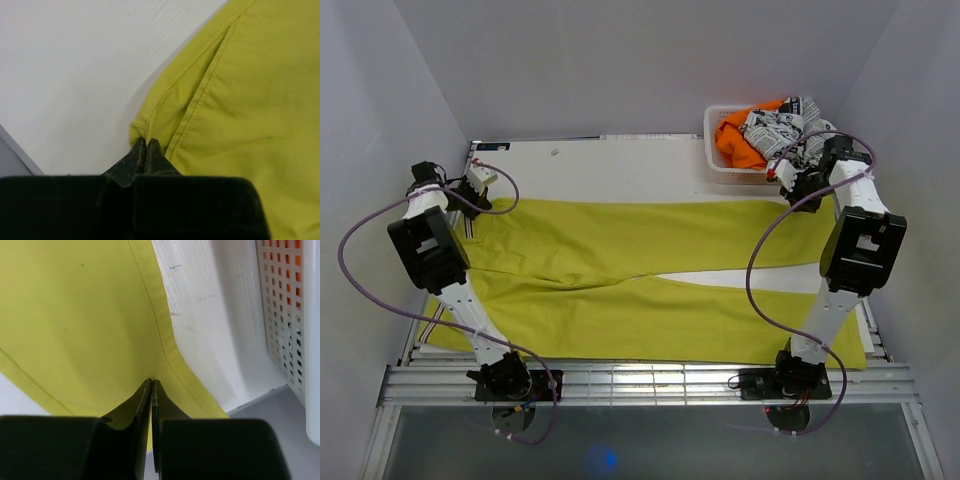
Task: Fold and stack the trousers
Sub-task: Fold the trousers
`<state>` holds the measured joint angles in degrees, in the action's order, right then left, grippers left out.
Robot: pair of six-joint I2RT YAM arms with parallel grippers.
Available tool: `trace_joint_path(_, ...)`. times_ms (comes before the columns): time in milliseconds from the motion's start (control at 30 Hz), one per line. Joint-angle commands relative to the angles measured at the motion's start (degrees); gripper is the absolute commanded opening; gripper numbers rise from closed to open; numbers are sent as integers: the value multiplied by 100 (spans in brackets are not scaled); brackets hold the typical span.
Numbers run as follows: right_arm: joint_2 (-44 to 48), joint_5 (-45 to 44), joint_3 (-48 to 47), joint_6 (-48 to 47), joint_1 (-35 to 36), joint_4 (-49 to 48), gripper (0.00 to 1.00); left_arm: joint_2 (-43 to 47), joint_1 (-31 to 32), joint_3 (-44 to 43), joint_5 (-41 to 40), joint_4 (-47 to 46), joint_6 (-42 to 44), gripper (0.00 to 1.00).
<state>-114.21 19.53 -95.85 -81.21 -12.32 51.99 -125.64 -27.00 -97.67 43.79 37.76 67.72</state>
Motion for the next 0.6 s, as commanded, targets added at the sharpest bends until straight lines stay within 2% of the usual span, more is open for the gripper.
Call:
trace_joint_path(0,775,209,320,-113,-148,66,8,1564,-94,1141,358,-1742,-242,0)
trace_joint_path(100,1372,227,935,-351,-227,127,8,2279,-200,2291,533,-2621,-304,0)
trace_joint_path(267,2472,122,2253,-1159,-333,312,8,3782,-568,3718,955,-2642,442,0)
trace_joint_path(433,3642,-141,3782,-1845,-508,444,8,4880,-1392,5105,1219,-1537,1891,0)
trace_joint_path(533,3959,-300,4441,-2214,-675,418,8,5102,-1920,5468,1202,-702,2726,0)
trace_joint_path(567,3994,-379,4557,-2276,-710,409,8,5129,-2010,5521,1159,-404,2964,10)
